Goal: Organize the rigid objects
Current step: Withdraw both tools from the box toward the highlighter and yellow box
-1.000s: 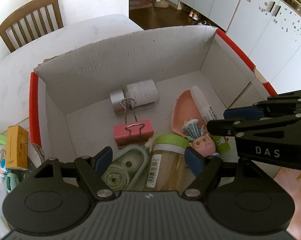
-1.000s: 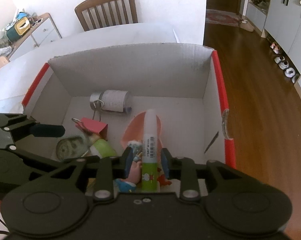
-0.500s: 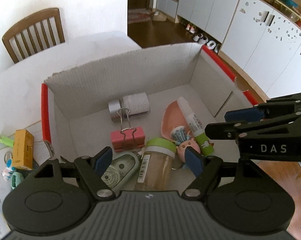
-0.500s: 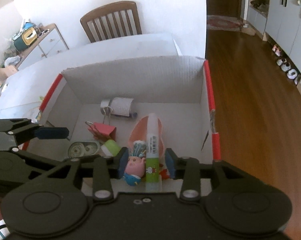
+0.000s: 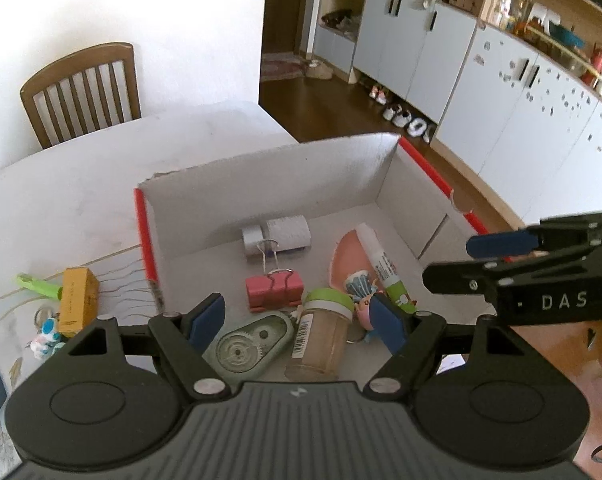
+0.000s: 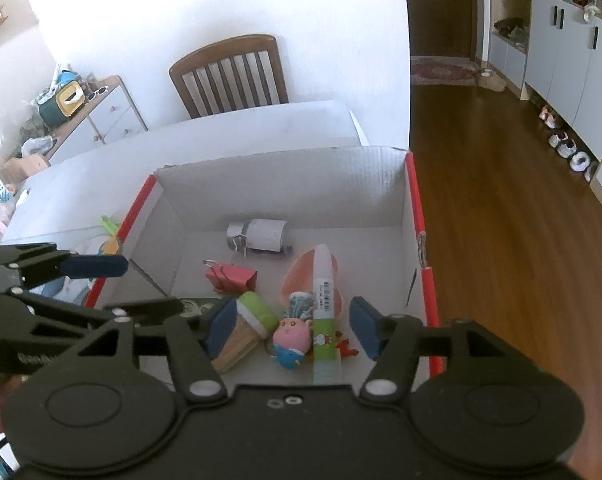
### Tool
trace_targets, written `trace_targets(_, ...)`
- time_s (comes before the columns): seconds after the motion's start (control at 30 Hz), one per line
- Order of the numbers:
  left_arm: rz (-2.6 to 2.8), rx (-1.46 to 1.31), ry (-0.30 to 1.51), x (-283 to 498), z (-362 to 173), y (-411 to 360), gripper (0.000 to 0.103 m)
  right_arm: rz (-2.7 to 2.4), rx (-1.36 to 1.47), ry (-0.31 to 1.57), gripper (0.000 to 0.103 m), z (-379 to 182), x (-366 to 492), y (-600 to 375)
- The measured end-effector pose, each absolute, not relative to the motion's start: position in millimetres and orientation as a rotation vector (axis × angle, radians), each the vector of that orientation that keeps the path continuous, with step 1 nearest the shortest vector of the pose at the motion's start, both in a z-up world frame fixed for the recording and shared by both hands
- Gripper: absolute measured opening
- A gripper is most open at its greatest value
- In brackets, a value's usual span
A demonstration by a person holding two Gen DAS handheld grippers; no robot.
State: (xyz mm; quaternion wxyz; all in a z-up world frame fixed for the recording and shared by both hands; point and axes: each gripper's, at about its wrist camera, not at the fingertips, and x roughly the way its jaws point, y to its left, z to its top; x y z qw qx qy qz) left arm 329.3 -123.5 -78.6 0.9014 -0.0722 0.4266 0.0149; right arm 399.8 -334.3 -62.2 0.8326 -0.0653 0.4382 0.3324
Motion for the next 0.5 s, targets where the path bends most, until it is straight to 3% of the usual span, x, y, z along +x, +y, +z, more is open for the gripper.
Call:
trace_targets(0.13,0.031,-0.149,0.851,317,-70,-113,0.079,0.699,-0.116,0.913,0.065,-58,390,-333)
trace_targets(0.23,0.029,-0.155,0.829,308,-63,-102,0.079,0.696,-0.111,0.882,0.076,-51,379,-331)
trace_targets(0.5,0.021,-0.153,0.779,283,-53,-73,0.083,0.701,-0.082,0.795,0.087,-39,342,-313)
